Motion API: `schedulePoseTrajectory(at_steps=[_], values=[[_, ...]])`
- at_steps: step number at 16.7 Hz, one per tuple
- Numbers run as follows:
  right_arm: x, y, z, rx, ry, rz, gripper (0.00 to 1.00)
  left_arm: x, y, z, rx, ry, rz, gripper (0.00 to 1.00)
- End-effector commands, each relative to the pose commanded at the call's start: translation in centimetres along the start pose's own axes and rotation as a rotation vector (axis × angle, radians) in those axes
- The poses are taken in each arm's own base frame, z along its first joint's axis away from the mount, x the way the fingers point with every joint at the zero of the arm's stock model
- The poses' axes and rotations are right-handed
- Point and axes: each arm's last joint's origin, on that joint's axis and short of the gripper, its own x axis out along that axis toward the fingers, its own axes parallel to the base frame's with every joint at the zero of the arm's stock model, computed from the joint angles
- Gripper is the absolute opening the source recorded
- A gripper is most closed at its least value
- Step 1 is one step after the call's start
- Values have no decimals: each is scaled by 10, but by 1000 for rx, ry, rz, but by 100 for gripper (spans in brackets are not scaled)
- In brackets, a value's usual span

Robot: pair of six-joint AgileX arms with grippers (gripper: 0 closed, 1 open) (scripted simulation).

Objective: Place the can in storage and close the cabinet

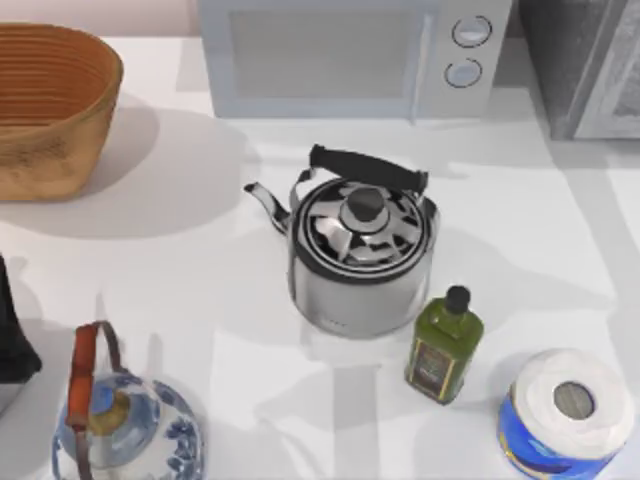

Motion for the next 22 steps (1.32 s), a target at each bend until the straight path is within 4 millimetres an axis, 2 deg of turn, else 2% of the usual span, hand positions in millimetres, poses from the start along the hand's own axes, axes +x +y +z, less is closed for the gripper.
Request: schedulePoseTrajectory(at_steps=[3, 6, 9, 12, 15, 17, 20, 22], values=[[-53, -11, -3, 7, -13, -30, 100, 0, 0, 0, 0, 0, 0, 100], [-108, -23, -35, 13, -6, -51, 100, 0, 0, 0, 0, 0, 0, 100], [-160, -34, -94, 15, 5, -58, 100, 0, 0, 0, 0, 0, 0, 100], [-199, -43, -175, 15, 22, -50, 100, 0, 0, 0, 0, 0, 0, 100], [-222, -48, -258, 12, 41, -29, 100, 0, 0, 0, 0, 0, 0, 100], [-230, -49, -304, 11, 42, -10, 100, 0, 0, 0, 0, 0, 0, 100], [-235, -50, -356, 8, 28, 18, 100, 0, 0, 0, 0, 0, 0, 100], [-235, -51, -377, 5, 12, 33, 100, 0, 0, 0, 0, 0, 0, 100]])
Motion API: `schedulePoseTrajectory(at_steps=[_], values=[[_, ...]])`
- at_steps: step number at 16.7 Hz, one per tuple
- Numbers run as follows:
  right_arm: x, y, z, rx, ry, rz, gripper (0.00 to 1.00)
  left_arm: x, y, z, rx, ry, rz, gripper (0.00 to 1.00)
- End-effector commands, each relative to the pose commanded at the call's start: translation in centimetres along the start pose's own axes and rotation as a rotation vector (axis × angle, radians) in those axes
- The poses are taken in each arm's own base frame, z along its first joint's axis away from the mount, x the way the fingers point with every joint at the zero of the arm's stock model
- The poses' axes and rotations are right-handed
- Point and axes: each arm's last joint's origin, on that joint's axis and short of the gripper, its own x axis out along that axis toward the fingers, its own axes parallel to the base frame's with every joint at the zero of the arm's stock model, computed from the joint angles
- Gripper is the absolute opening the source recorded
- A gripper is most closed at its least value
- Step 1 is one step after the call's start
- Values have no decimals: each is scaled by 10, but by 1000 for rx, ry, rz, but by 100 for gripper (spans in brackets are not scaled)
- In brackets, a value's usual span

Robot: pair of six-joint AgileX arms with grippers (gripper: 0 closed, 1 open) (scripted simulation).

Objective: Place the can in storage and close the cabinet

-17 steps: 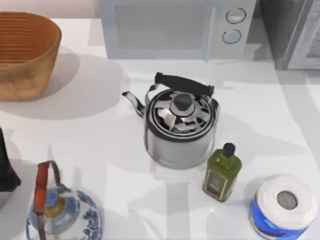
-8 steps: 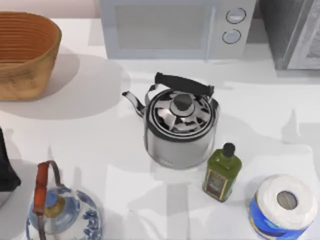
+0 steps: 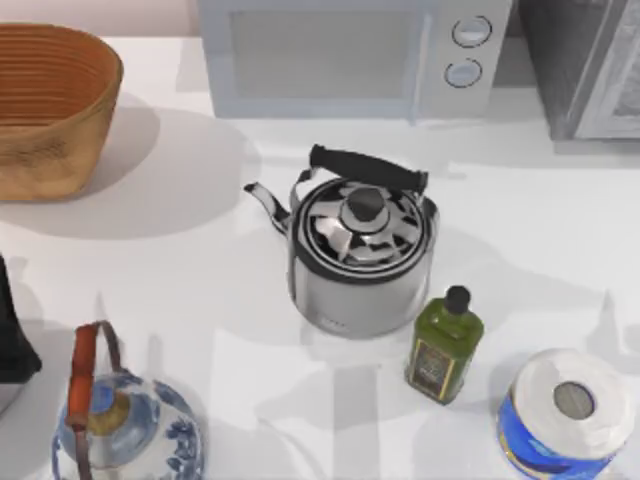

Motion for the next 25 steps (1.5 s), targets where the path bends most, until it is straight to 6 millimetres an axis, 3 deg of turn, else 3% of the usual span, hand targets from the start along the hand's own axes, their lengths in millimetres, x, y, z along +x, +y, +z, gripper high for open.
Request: schedulePoseTrajectory(at_steps=[3, 9, 15, 20, 25], values=[[0, 0, -12, -3, -14, 9, 100, 0, 0, 0, 0, 0, 0, 100], [1, -1, -11, -3, -11, 12, 100, 0, 0, 0, 0, 0, 0, 100], [17, -19, 20, -15, -74, 18, 100, 0, 0, 0, 0, 0, 0, 100], [53, -65, 45, -44, -99, 15, 100, 0, 0, 0, 0, 0, 0, 100], [75, -137, 22, -27, -40, 16, 100, 0, 0, 0, 0, 0, 0, 100]])
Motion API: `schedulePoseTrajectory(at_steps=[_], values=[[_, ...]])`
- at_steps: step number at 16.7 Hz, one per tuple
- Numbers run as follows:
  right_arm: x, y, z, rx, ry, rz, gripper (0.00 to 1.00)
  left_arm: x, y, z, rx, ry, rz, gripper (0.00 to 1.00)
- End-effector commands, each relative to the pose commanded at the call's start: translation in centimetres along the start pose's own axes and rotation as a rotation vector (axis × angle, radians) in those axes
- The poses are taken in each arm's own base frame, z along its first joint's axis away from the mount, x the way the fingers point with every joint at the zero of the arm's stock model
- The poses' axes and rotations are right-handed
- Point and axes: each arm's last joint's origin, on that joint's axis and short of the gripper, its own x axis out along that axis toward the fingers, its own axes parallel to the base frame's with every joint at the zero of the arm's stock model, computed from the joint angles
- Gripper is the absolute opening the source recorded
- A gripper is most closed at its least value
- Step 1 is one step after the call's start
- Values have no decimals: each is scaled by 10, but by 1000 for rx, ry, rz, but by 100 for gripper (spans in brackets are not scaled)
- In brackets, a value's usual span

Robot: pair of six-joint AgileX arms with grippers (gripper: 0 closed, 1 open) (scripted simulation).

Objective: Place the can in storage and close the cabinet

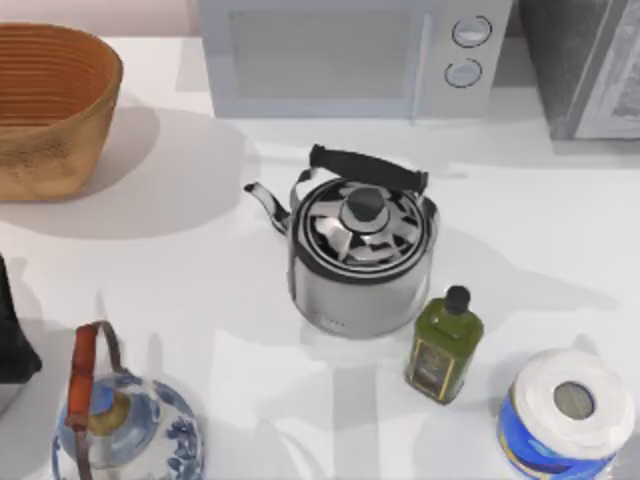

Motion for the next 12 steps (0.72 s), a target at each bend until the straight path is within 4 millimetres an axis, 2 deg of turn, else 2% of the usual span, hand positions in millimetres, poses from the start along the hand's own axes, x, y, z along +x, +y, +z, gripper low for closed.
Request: schedulePoseTrajectory(at_steps=[3, 6, 12], values=[[-8, -35, -21, 17, 23, 0, 100, 0, 0, 0, 0, 0, 0, 100], [-21, -55, -32, 26, 32, -3, 100, 0, 0, 0, 0, 0, 0, 100], [-27, -62, -34, 25, 31, -5, 100, 0, 0, 0, 0, 0, 0, 100]])
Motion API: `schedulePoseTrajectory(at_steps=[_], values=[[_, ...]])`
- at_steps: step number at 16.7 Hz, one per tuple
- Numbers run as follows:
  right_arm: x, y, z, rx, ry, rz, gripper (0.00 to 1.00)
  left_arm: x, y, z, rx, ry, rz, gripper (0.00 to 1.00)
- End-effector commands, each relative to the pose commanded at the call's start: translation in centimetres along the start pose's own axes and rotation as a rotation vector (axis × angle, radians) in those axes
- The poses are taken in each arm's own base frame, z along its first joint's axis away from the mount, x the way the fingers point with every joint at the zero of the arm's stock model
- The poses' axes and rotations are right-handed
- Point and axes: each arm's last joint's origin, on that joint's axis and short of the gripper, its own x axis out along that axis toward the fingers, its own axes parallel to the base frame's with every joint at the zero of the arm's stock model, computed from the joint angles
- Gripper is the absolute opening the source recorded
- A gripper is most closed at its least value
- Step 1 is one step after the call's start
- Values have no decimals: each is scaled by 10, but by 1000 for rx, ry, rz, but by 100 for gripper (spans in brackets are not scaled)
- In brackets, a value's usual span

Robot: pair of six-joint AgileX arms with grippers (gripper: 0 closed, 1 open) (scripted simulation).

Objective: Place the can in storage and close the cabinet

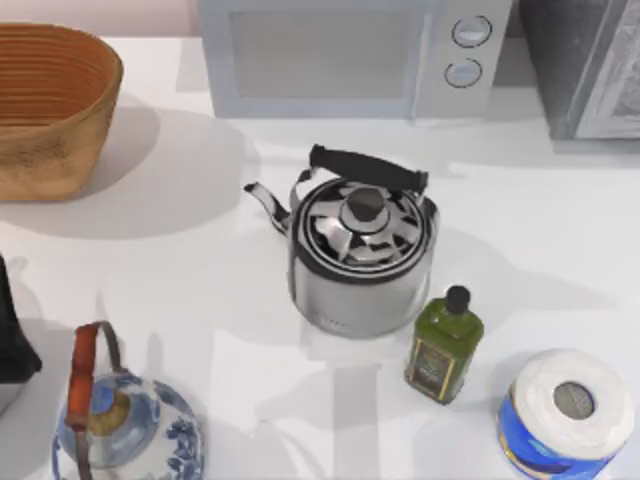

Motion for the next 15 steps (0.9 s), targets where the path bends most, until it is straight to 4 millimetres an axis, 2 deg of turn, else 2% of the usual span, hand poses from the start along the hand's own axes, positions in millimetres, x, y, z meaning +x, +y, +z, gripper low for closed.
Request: schedulePoseTrajectory(at_steps=[4, 6, 8, 11, 15], values=[[3, -4, 4, 1, 3, 4, 100, 0, 0, 0, 0, 0, 0, 100], [9, -17, 16, -2, 4, 6, 100, 0, 0, 0, 0, 0, 0, 100], [17, -34, 36, -4, 5, 7, 100, 0, 0, 0, 0, 0, 0, 100], [28, -59, 83, -2, 7, 4, 100, 0, 0, 0, 0, 0, 0, 100], [35, -74, 168, 14, 15, 1, 100, 0, 0, 0, 0, 0, 0, 100]])
